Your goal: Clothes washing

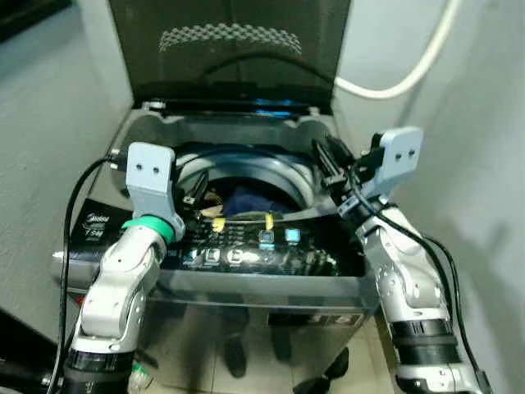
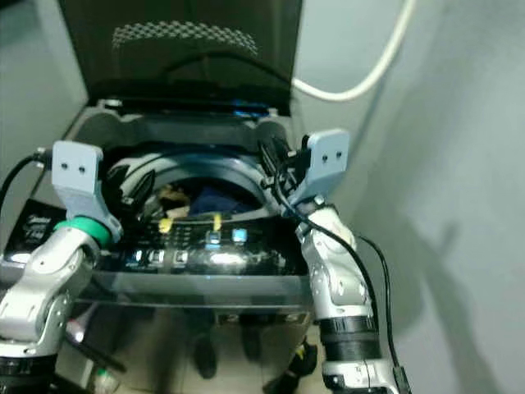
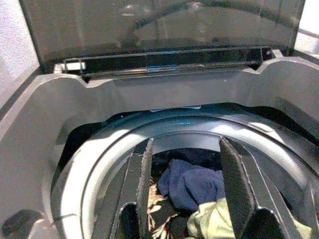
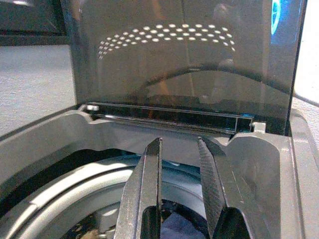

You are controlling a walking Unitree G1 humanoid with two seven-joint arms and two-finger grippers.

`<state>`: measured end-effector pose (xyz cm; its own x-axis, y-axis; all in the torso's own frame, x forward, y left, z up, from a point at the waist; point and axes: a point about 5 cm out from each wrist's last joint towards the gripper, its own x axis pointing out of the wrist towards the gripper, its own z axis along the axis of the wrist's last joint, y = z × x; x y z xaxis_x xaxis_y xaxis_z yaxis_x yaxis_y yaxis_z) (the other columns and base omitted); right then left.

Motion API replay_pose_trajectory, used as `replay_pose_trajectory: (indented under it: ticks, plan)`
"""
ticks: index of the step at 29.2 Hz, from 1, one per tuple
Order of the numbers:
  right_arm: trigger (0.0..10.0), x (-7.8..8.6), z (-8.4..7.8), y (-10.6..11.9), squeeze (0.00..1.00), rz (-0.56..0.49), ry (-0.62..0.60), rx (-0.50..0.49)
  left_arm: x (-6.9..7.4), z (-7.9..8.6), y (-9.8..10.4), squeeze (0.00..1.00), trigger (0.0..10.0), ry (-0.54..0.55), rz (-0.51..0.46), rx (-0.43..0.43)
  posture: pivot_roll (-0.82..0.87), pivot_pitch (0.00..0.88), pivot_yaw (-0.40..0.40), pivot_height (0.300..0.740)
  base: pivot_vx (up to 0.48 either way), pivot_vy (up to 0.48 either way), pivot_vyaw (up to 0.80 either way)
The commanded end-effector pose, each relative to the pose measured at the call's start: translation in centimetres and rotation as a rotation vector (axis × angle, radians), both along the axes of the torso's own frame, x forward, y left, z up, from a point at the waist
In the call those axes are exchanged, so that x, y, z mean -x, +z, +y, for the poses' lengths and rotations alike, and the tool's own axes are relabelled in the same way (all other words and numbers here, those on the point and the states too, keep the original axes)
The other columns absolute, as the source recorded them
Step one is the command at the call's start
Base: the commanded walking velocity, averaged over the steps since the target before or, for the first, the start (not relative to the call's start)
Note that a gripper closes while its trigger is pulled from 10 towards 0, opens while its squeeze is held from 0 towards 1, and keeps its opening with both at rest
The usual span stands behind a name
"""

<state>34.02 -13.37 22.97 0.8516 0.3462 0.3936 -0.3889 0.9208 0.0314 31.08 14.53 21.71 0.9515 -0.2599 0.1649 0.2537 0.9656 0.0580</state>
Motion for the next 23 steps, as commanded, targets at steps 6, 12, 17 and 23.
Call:
replay_pose_trajectory:
  ticks: [6,12,17,23]
  plan:
    - [10.0,0.0,0.3,-0.3,0.0,-0.001,-0.003,0.0,0.1,0.4,-0.3,0.0,10.0,0.013,0.017,-0.011,0.13,0.004,0.043,0.74,0.0,0.0,0.8]
    - [10.0,-0.1,-0.1,-0.3,0.0,-0.007,-0.033,0.011,-0.1,0.3,-0.3,0.0,10.0,0.006,0.018,-0.015,0.12,0.002,0.05,0.74,0.0,0.0,0.8]
    - [10.0,-0.2,-0.4,-0.4,0.0,-0.009,-0.053,0.019,-0.1,0.1,-0.3,0.0,10.0,-0.004,0.015,-0.024,0.12,0.002,0.05,0.74,0.0,0.0,0.8]
    - [10.0,-0.1,-0.8,-0.7,0.0,-0.009,-0.06,0.017,0.0,0.1,-0.3,0.0,10.0,-0.022,0.02,-0.036,0.12,0.0,0.06,0.74,0.0,0.0,0.8]
